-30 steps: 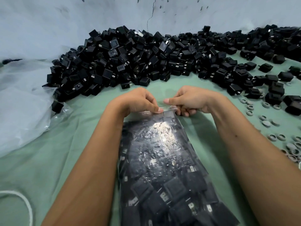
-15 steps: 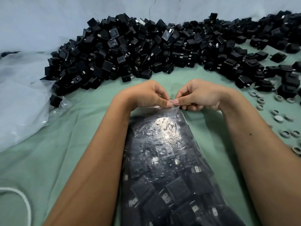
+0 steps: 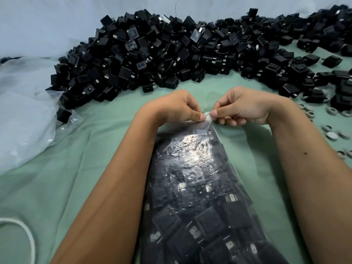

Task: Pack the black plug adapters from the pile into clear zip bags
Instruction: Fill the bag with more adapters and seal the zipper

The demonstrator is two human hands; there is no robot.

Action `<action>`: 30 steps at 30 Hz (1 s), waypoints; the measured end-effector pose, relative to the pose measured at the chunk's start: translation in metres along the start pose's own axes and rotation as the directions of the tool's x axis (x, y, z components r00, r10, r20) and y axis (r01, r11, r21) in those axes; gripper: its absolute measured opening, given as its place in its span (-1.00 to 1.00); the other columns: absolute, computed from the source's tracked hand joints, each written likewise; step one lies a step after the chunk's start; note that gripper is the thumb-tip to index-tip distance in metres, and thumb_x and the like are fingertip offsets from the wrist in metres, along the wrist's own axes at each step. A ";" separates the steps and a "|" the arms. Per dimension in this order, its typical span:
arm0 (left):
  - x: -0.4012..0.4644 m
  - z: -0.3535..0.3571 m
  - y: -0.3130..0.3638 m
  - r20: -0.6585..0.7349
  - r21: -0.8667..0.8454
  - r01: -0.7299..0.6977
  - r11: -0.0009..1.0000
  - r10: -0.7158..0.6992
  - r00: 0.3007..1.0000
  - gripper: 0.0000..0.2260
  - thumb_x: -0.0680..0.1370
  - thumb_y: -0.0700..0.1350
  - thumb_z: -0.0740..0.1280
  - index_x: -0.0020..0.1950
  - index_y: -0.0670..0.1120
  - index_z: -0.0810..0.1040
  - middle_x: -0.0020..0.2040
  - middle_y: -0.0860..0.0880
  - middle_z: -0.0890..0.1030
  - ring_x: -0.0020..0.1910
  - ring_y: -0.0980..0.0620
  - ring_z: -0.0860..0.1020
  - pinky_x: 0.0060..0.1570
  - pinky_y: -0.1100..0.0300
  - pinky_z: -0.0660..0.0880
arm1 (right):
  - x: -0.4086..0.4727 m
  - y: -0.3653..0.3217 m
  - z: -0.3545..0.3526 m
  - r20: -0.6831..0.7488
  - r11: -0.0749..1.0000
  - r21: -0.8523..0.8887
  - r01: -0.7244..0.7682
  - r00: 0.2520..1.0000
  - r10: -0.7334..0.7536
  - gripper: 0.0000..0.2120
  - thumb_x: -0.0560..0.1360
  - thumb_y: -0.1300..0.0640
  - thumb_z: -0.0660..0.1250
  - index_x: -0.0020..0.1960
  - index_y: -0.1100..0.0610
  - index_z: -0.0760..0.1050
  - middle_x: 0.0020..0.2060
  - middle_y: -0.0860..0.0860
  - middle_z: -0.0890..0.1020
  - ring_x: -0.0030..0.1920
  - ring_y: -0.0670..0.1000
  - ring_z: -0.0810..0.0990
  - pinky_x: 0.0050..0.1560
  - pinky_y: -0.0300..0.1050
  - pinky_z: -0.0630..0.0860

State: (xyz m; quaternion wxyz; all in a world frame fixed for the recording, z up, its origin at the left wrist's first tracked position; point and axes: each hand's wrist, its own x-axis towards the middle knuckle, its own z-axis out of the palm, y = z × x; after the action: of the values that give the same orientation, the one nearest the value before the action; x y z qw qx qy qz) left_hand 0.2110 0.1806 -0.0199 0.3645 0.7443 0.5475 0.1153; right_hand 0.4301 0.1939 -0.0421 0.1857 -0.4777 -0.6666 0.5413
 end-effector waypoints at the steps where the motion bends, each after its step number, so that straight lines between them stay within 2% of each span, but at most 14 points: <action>1: 0.001 0.001 0.000 -0.003 -0.001 -0.008 1.000 0.008 1.000 -0.88 0.51 0.01 0.54 -0.09 -0.02 0.76 -0.16 0.01 0.73 -0.11 0.08 0.61 0.05 0.15 0.54 | 0.000 0.000 0.000 -0.005 1.000 -0.005 0.019 1.000 -0.019 -0.86 0.57 0.27 0.41 -0.12 0.34 0.61 -0.46 0.05 0.56 -0.56 -0.13 0.43 -0.63 -0.34 0.25; 5: 0.005 0.005 -0.002 0.000 -0.043 -0.047 0.998 0.047 0.999 -0.86 0.54 -0.04 0.52 -0.07 -0.10 0.73 -0.25 0.01 0.68 -0.24 0.10 0.56 -0.08 0.19 0.52 | 0.002 0.000 0.002 -0.015 0.997 -0.031 0.070 0.997 -0.070 -0.85 0.59 0.27 0.40 -0.12 0.34 0.59 -0.46 0.03 0.55 -0.56 -0.13 0.41 -0.63 -0.35 0.25; 9: 0.008 0.007 -0.003 0.045 -0.033 -0.081 0.996 0.082 0.996 -0.86 0.59 -0.10 0.46 -0.14 -0.11 0.66 -0.50 0.17 0.53 -0.52 0.25 0.40 -0.44 0.40 0.34 | 0.001 0.000 0.001 0.033 0.998 -0.029 0.058 0.998 -0.057 -0.81 0.57 0.21 0.43 -0.11 0.35 0.59 -0.43 0.05 0.56 -0.53 -0.11 0.43 -0.62 -0.34 0.25; 10: 0.009 0.008 -0.003 0.053 -0.014 -0.093 0.996 0.094 0.994 -0.85 0.60 -0.11 0.45 -0.16 -0.09 0.64 -0.52 0.18 0.51 -0.54 0.27 0.38 -0.48 0.41 0.31 | 0.001 -0.001 0.001 0.045 0.998 -0.019 0.058 0.997 -0.057 -0.75 0.52 0.15 0.47 -0.10 0.37 0.60 -0.42 0.05 0.57 -0.52 -0.10 0.44 -0.62 -0.33 0.25; 13: 0.011 0.007 -0.002 0.072 0.028 -0.125 0.992 0.123 0.990 -0.83 0.61 -0.11 0.43 -0.19 -0.05 0.62 -0.49 0.18 0.51 -0.51 0.24 0.38 -0.43 0.35 0.32 | 0.000 -0.002 0.003 0.066 0.997 -0.010 0.073 0.995 -0.072 -0.61 0.37 0.01 0.53 -0.08 0.36 0.64 -0.39 0.07 0.57 -0.50 -0.09 0.45 -0.61 -0.32 0.26; 18: 0.010 0.007 -0.004 0.054 -0.051 -0.117 0.992 0.120 0.991 -0.86 0.59 -0.14 0.45 -0.17 -0.07 0.63 -0.49 0.16 0.54 -0.54 0.26 0.41 -0.49 0.43 0.33 | 0.001 0.001 0.003 0.047 0.993 -0.039 0.113 0.993 -0.111 -0.52 0.34 -0.04 0.52 -0.08 0.40 0.60 -0.41 0.06 0.56 -0.52 -0.10 0.42 -0.60 -0.33 0.26; 22: 0.010 0.007 -0.005 0.051 -0.049 -0.095 0.994 0.098 0.994 -0.88 0.59 -0.13 0.46 -0.15 -0.08 0.64 -0.50 0.16 0.54 -0.55 0.27 0.41 -0.50 0.44 0.33 | 0.001 0.001 0.005 0.052 0.991 -0.051 0.120 0.992 -0.117 -0.67 0.42 -0.01 0.50 -0.18 0.28 0.59 -0.43 0.05 0.53 -0.54 -0.10 0.40 -0.59 -0.32 0.26; 24: 0.010 0.006 -0.005 0.059 -0.032 -0.103 0.994 0.105 0.993 -0.86 0.60 -0.13 0.45 -0.16 -0.07 0.64 -0.51 0.17 0.53 -0.54 0.27 0.41 -0.49 0.44 0.33 | 0.002 0.001 0.004 0.051 0.990 -0.065 0.127 0.991 -0.124 -0.75 0.50 0.07 0.48 -0.22 0.23 0.57 -0.45 0.03 0.52 -0.54 -0.11 0.40 -0.58 -0.33 0.27; 27: 0.009 0.006 -0.004 0.070 0.027 -0.131 0.991 0.129 0.989 -0.83 0.61 -0.10 0.43 -0.19 -0.01 0.62 -0.49 0.20 0.54 -0.52 0.28 0.41 -0.46 0.41 0.34 | 0.003 0.002 0.004 0.048 0.988 -0.082 0.129 0.991 -0.125 -0.77 0.55 0.14 0.45 -0.23 0.22 0.55 -0.47 -0.01 0.53 -0.55 -0.13 0.40 -0.58 -0.33 0.27; 30: 0.009 0.006 -0.003 0.068 0.043 -0.147 0.988 0.144 0.987 -0.80 0.61 -0.10 0.43 -0.22 0.00 0.61 -0.48 0.19 0.52 -0.50 0.26 0.40 -0.45 0.39 0.33 | 0.002 0.002 0.004 0.050 0.992 -0.064 0.105 0.994 -0.102 -0.78 0.55 0.16 0.45 -0.17 0.29 0.57 -0.44 0.03 0.53 -0.54 -0.12 0.40 -0.60 -0.33 0.25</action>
State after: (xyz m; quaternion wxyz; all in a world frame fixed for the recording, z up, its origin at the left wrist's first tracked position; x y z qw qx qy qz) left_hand 0.2161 0.1864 -0.0284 0.3547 0.7942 0.4822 0.1044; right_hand 0.4267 0.1938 -0.0455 0.1818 -0.4357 -0.7123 0.5194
